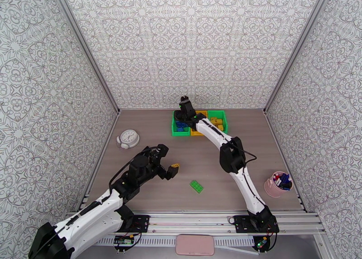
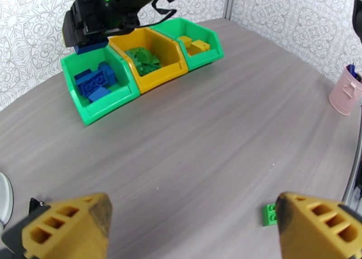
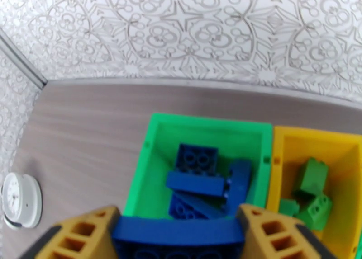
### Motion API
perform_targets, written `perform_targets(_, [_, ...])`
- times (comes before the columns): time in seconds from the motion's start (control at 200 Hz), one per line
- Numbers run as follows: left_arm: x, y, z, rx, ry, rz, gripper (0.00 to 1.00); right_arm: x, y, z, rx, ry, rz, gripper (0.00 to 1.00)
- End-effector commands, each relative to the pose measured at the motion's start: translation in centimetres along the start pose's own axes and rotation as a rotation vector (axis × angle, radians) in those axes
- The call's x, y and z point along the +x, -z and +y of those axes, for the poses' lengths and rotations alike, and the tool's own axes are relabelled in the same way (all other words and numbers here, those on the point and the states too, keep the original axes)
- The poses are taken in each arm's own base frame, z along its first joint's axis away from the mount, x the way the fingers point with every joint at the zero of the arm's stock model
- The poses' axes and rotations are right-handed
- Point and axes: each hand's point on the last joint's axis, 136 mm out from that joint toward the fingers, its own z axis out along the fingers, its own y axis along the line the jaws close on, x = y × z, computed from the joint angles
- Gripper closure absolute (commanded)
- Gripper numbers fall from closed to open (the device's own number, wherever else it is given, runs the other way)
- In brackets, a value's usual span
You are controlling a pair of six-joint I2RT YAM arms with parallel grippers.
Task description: Sort the legos into containers by color
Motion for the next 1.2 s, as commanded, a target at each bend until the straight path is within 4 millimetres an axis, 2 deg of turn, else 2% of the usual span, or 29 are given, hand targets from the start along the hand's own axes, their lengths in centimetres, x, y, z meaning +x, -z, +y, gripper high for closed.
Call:
perform_targets(0.0, [0.3,0.1,0.6,-0.003,-0.014,0.008,0.00,-0.8,-0.5,0.1,-0.015,0.037,-0.008,0.36])
perform_targets(0.12, [-0.1,0.2,1.1,0.013,-0.014,0.002,0.00,-1.4,-0.1,0.3,-0.025,0.075,-0.010,0.20])
perform_targets(0.205, [-0.2,0.4,1.4,0.018,-0.008,0.003,0.00,-1.4,0.9,0.2,-0.020,0.103,0.006,0.13])
perform_targets(0.22, [-0.2,0.5,1.3,0.028,-0.007,0.002,0.00,-1.8,1.3,0.3,-0.021,0.105,0.001,0.12])
perform_targets(0.235, [-0.2,0.5,1.3,0.028,-0.006,0.002,0.00,-1.0,1.2,0.0,-0.015,0.110,0.021,0.12])
perform_targets(0.34, [0.1,0.9,1.5,0.026,-0.003,-0.003,0.00,0.1,3.0,-0.6,-0.015,0.104,0.042,0.10])
perform_targets(0.36, [0.1,1.0,1.6,0.026,-0.002,-0.004,0.00,-0.4,3.7,-0.4,-0.026,0.097,0.024,0.10])
perform_targets(0.365, [0.1,1.0,1.5,0.027,-0.002,-0.004,0.00,0.4,3.6,-0.8,-0.019,0.099,0.042,0.10])
perform_targets(0.38, [0.2,1.0,1.6,0.028,-0.002,-0.004,0.00,-0.4,4.3,-0.6,-0.028,0.091,0.018,0.10])
perform_targets(0.5, [0.3,1.2,1.5,0.043,0.001,-0.003,0.00,1.6,7.3,-1.6,-0.040,0.075,0.021,0.09])
perform_targets(0.62, [0.5,1.4,1.0,0.079,-0.009,0.004,0.00,4.6,10.9,-3.0,-0.039,0.092,0.058,0.09])
perform_targets(0.895, [0.8,2.0,-0.3,0.180,-0.010,0.015,0.00,13.7,20.3,-5.9,0.032,0.149,0.211,0.08])
perform_targets(1.055, [1.1,2.3,1.2,0.091,0.067,0.015,0.00,19.2,25.0,-5.7,0.052,0.222,0.314,0.07])
perform_targets(1.195, [1.3,2.5,3.3,-0.026,0.151,-0.002,0.00,23.8,28.0,-4.8,0.050,0.227,0.396,0.07])
